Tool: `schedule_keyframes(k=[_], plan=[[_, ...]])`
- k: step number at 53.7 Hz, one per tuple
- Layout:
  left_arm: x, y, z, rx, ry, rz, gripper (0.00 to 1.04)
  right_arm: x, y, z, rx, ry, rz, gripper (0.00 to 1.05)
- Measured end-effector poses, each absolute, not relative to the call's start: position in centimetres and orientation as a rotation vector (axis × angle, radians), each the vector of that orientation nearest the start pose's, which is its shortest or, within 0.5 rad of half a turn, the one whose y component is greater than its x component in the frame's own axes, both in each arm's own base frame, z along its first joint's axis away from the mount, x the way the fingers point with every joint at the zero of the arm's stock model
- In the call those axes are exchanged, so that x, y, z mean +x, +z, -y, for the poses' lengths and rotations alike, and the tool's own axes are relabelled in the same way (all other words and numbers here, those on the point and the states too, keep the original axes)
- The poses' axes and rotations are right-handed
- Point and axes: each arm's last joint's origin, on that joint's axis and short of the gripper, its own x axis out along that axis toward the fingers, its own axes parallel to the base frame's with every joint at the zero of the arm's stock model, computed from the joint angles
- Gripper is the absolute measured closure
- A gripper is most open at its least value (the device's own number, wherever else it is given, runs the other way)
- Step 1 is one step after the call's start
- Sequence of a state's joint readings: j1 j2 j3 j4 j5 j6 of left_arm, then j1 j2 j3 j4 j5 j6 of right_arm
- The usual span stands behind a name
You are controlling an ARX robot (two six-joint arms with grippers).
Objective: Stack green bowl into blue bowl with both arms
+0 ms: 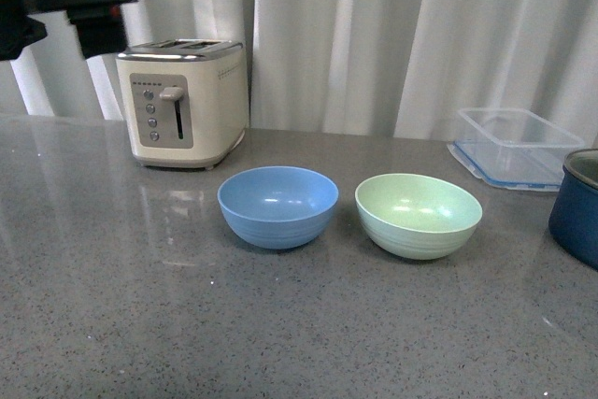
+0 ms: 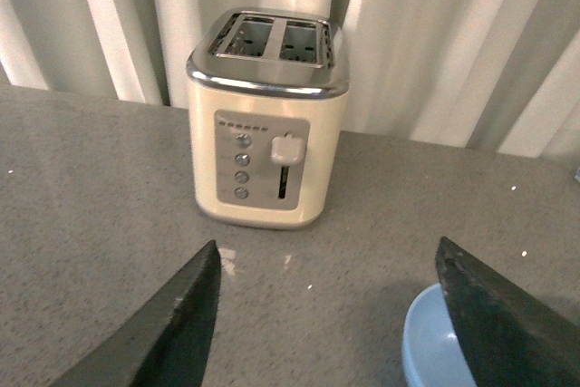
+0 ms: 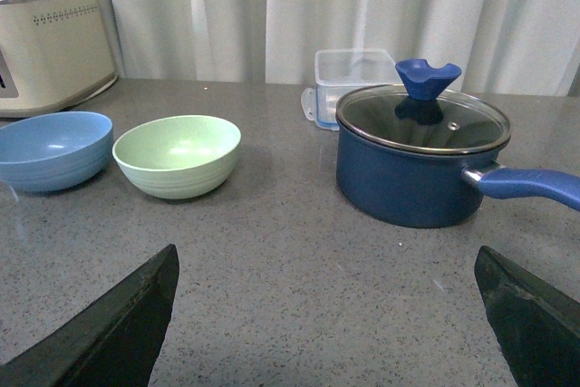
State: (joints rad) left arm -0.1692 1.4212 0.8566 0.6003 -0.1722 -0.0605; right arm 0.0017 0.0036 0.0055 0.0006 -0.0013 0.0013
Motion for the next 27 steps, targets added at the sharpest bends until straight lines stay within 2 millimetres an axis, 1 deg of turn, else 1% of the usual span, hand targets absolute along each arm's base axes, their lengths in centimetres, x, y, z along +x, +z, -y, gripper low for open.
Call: schedule_keyframes(k=[3, 4, 6, 8, 12, 13, 16, 19, 27], plan=[[30.0, 26.7, 4.2, -0.044, 0.004, 0.022, 0.47, 9.8, 16.5, 0.0, 0.001, 0.003, 0.002, 0.1], [29.3, 25.7, 4.0, -0.033, 0.001, 0.005, 0.52, 9.8, 16.5, 0.0, 0.001, 0.003, 0.002, 0.1], [28.2, 24.3, 3.6, -0.023, -0.004, -0.017, 0.61, 9.8, 16.5, 0.0, 0.001, 0.003, 0.002, 0.1], [27.0, 23.5, 3.3, -0.018, -0.008, -0.02, 0.7, 9.8, 16.5, 0.0, 0.001, 0.003, 0.002, 0.1], [24.9, 22.6, 2.6, -0.014, -0.007, -0.004, 0.88, 9.8, 16.5, 0.0, 0.001, 0.003, 0.002, 0.1], [24.7, 22.6, 2.5, -0.014, -0.006, -0.002, 0.89, 9.8, 16.5, 0.0, 0.002, 0.003, 0.002, 0.1], [23.5, 21.9, 2.1, -0.012, -0.003, 0.001, 1.02, 9.8, 16.5, 0.0, 0.001, 0.003, 0.002, 0.1], [22.6, 21.2, 1.8, -0.008, 0.002, -0.006, 1.01, 9.8, 16.5, 0.0, 0.001, 0.003, 0.002, 0.1], [20.8, 20.1, 1.4, -0.007, -0.001, -0.017, 1.01, 9.8, 16.5, 0.0, 0.001, 0.003, 0.002, 0.1]])
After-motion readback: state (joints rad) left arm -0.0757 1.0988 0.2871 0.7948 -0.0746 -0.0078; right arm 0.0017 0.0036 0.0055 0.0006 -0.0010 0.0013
